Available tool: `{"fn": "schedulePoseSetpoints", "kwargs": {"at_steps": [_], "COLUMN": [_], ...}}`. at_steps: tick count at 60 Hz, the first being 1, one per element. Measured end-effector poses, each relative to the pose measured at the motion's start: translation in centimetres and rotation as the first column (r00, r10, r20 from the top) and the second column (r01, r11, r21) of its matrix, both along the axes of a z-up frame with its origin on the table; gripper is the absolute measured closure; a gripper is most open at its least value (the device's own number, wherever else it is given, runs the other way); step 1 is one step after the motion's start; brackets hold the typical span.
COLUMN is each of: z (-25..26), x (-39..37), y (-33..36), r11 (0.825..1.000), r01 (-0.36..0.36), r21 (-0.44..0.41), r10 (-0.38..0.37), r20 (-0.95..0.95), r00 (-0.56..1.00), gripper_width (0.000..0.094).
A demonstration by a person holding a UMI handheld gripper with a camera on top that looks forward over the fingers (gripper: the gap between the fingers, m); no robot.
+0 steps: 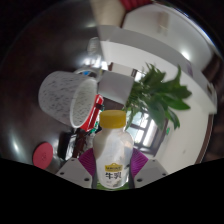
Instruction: Pour water
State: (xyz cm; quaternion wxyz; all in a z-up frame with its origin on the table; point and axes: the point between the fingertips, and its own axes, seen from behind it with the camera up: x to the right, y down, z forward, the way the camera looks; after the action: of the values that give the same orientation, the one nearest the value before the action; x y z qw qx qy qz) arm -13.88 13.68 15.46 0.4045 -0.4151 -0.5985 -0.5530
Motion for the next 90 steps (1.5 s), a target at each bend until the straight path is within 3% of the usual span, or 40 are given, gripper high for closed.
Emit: {"fn": "schedulePoseSetpoints", "kwargs": {"at_steps": [9, 15, 18, 24, 36, 45, 47, 48, 49, 50, 52, 62, 69, 75, 77, 80, 86, 90], "z": [0.3, -0.9, -0.7, -2.1, -4.8, -7.5, -8.7, -9.5, -9.6, -9.2, -9.2, -9.3, -9.4, -9.8, -9.7, -9.0, -8.2, -8.3], "x": [2.9, 3.2, 4.0, 4.8, 6.8, 6.4, 6.3, 6.3, 6.4, 6.4, 6.6, 6.8, 6.9, 6.8, 6.9, 7.1, 8.6, 9.6], "y": [-0.6, -1.4, -1.2, -1.3, -1.2, -1.4, -1.5, -1.6, -1.7, -1.7, -1.9, -1.9, -2.0, -3.0, -3.6, -4.7, -7.6, -10.5], "r11": [0.991, 0.974, 0.96, 0.937, 0.927, 0.934, 0.928, 0.924, 0.927, 0.937, 0.94, 0.942, 0.939, 0.915, 0.909, 0.914, 0.922, 0.917], "r01": [0.056, 0.028, -0.033, -0.106, -0.174, -0.187, -0.189, -0.186, -0.184, -0.183, -0.175, -0.155, -0.147, -0.161, -0.165, -0.169, -0.13, -0.1], "r21": [-0.119, -0.225, -0.278, -0.333, -0.331, -0.305, -0.32, -0.334, -0.326, -0.297, -0.293, -0.297, -0.309, -0.369, -0.382, -0.368, -0.366, -0.386], "r10": [-0.107, -0.197, -0.238, -0.32, -0.362, -0.346, -0.36, -0.372, -0.364, -0.336, -0.33, -0.329, -0.34, -0.402, -0.415, -0.404, -0.388, -0.396], "r20": [-0.482, -0.778, -0.872, -0.939, -0.91, -0.905, -0.901, -0.898, -0.901, -0.91, -0.91, -0.906, -0.899, -0.867, -0.855, -0.855, -0.861, -0.849], "r00": [0.87, 0.596, 0.428, 0.123, -0.2, -0.248, -0.24, -0.235, -0.235, -0.242, -0.25, -0.266, -0.276, -0.295, -0.311, -0.324, -0.33, -0.349], "gripper_width": [0.0516, 0.0516, 0.0517, 0.0516, 0.0516, 0.0519, 0.0517, 0.0456, 0.0506, 0.0506, 0.0509, 0.0474, 0.0392, 0.0327, 0.0254, 0.0087, 0.0079, 0.0081]}}
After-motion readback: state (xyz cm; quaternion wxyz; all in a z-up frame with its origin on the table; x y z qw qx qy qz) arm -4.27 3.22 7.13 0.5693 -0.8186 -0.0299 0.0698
